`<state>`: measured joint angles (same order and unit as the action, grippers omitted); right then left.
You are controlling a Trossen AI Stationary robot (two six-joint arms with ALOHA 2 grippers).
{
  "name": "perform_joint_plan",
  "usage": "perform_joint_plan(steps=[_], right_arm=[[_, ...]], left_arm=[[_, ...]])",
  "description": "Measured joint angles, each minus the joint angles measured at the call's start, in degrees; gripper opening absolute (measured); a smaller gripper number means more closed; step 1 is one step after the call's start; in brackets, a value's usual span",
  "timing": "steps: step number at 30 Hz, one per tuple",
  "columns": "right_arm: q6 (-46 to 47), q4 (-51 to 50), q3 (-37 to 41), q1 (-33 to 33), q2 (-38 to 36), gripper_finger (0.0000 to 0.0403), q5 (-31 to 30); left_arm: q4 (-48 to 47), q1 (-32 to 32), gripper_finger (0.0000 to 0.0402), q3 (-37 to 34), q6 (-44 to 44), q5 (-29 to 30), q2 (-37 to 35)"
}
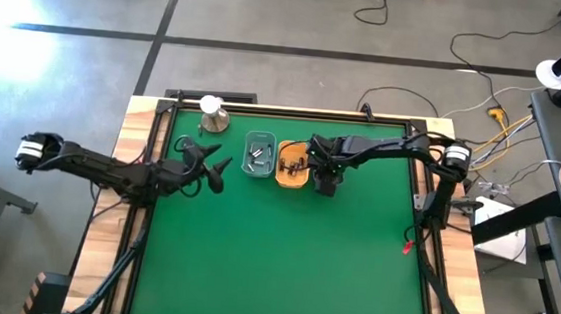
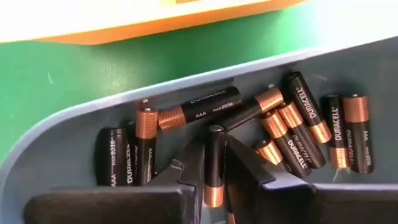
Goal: Sort batteries
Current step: Put the small black battery into the blue bin
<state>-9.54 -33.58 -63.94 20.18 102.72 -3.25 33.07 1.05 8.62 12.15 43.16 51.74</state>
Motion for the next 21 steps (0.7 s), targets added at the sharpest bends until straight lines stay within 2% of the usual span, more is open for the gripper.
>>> perform_joint_plan(steps=[7, 13, 17, 21], right_arm=[[0.7, -0.2, 0.2, 0.0, -0.2, 0.0079, 0.2], [-0.5, -1.7, -0.3, -0.1, -0.7, 0.0137, 0.3], [-0.8, -3.1, -0.9, -0.3, -3.1, 0.0178, 0.3], [-1.3, -3.4, -1.1, -0.4, -6.8, 0.0214, 0.3]], left_arm=[[-6.5, -6.6, 0.0246, 0.0, 8.7, -0.9, 0.0], [-13.9, -16.8, 0.0246, 0.0, 16.6, -5.2, 0.7], [-16.7, -22.6, 0.0246, 0.0, 21.6, -5.1, 2.3], [-16.5, -27.0, 0.0246, 0.0, 21.9, -5.2, 5.5]])
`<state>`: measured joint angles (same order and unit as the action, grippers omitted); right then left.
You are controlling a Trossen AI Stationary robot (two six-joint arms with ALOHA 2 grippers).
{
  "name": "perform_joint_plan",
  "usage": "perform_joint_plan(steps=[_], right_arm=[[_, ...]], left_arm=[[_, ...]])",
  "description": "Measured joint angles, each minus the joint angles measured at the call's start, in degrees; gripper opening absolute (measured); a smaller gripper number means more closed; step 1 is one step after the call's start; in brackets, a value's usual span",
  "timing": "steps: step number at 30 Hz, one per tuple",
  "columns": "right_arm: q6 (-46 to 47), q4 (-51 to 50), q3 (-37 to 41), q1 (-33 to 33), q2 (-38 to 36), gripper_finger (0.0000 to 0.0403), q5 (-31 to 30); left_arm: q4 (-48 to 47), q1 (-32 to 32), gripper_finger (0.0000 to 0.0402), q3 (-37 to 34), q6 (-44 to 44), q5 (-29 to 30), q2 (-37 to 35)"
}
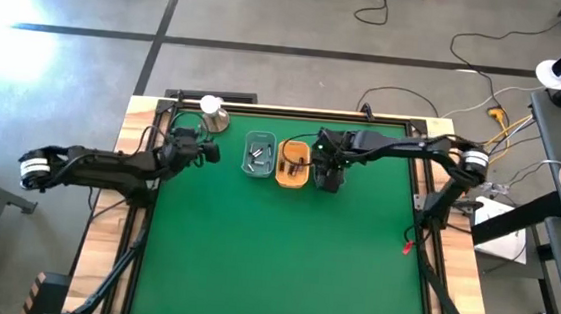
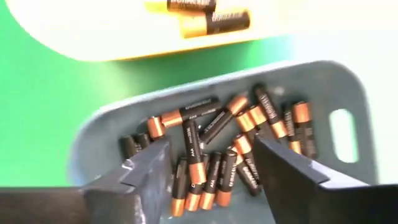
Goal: Sort batteries
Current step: Put the small black battery into the blue bin
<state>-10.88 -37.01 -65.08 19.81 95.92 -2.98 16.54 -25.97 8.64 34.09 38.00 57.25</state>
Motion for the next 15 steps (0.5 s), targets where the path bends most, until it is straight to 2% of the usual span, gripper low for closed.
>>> perform_joint_plan(steps=[8, 15], right_arm=[[1.6, -0.5, 0.0, -0.7, -9.2, 0.0257, 0.0], [4.0, -0.4, 0.0, -2.3, -16.2, 0.0259, 0.0]], left_arm=[[1.8, -6.8, 0.0238, 0.1, 3.9, 0.5, 8.9], [0.8, -11.0, 0.0219, 6.8, 2.1, 0.6, 18.3]])
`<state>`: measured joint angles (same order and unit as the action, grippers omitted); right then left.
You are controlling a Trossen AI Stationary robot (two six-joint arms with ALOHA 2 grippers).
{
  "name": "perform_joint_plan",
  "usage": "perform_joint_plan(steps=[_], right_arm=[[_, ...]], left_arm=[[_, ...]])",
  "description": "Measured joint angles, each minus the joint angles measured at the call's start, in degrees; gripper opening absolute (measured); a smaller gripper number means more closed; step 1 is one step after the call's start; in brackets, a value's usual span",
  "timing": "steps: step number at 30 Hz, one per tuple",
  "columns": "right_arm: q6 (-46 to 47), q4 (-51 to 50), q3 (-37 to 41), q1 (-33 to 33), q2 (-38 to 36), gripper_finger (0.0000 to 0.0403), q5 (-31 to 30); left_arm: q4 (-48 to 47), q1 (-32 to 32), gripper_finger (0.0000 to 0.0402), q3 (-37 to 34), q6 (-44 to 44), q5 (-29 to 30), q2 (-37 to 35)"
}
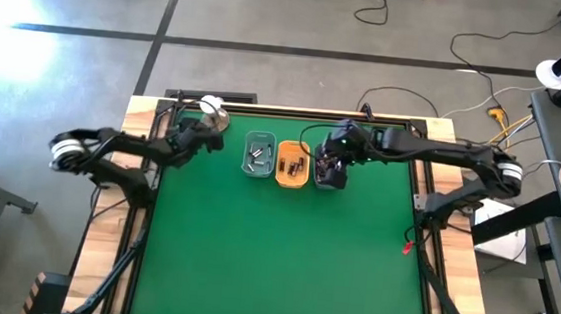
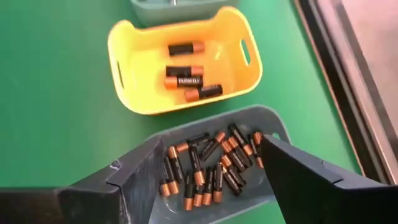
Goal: Sort batteries
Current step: Put the small black battery into the blue bin
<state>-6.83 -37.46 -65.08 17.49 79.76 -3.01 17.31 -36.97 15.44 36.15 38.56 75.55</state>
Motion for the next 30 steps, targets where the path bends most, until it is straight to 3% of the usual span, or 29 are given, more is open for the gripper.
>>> perform_joint_plan(steps=[5, 9, 20, 30], right_arm=[[2.7, -0.9, 0.1, -1.4, -2.8, 0.0251, 0.0], [4.4, -3.4, 0.3, -3.0, -3.8, 0.0247, 0.0], [5.4, -4.2, 0.5, -4.2, -3.6, 0.0244, -0.3], [4.8, -3.9, 1.0, -4.3, -3.4, 0.0246, -0.6]], left_arm=[[-5.4, -3.7, 0.0214, 5.1, 1.9, -0.4, 8.0], [-6.7, -3.5, 0.0208, 6.9, 2.9, 2.0, 10.4], [-11.3, -3.4, 0.0154, 6.3, 1.4, -3.1, 9.0], [-3.2, -6.1, 0.0134, 1.0, 5.1, -0.6, 9.3]])
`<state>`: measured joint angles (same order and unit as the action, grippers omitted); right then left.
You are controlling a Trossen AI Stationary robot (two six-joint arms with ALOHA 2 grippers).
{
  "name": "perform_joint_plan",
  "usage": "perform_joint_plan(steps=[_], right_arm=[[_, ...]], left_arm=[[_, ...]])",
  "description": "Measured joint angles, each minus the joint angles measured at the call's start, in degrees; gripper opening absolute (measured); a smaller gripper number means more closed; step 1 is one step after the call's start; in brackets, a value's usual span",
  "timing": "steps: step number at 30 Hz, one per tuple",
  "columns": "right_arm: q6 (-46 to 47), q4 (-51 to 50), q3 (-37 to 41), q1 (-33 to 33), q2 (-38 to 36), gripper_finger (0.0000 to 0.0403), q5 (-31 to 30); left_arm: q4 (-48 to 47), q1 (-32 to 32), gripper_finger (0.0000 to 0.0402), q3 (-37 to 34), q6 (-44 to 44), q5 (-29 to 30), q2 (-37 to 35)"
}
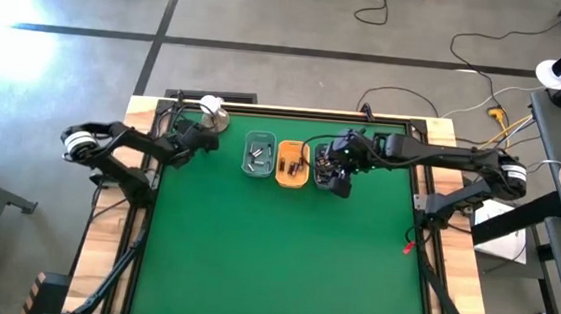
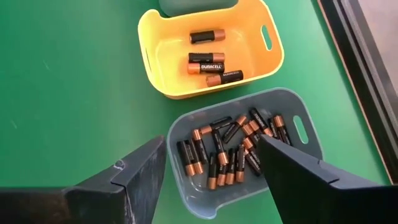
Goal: Sort batteries
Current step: Put the small black battery into the blue bin
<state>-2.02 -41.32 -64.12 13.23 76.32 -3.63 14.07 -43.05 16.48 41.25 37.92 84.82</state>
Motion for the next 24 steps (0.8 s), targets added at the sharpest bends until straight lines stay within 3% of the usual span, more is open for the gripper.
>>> perform_joint_plan(steps=[7, 14, 20, 24], right_arm=[[0.4, 0.0, 0.1, -0.2, 0.3, 0.0235, 0.0], [1.7, -0.5, 0.1, -3.0, 0.2, 0.0231, 0.0], [3.0, -4.3, -0.7, -7.3, -1.5, 0.0229, -3.9], [5.2, -8.2, -0.7, -10.3, -5.2, 0.0224, -7.5]], left_arm=[[2.9, 1.1, 0.0096, 0.9, 0.6, 5.0, 5.6], [2.5, 2.0, 0.0019, 1.9, -1.2, 7.4, 8.4], [1.2, 2.6, 0.0011, 1.7, -4.9, 3.5, 5.5], [-5.7, 5.5, 0.0011, 1.5, -6.2, 0.3, -0.3]])
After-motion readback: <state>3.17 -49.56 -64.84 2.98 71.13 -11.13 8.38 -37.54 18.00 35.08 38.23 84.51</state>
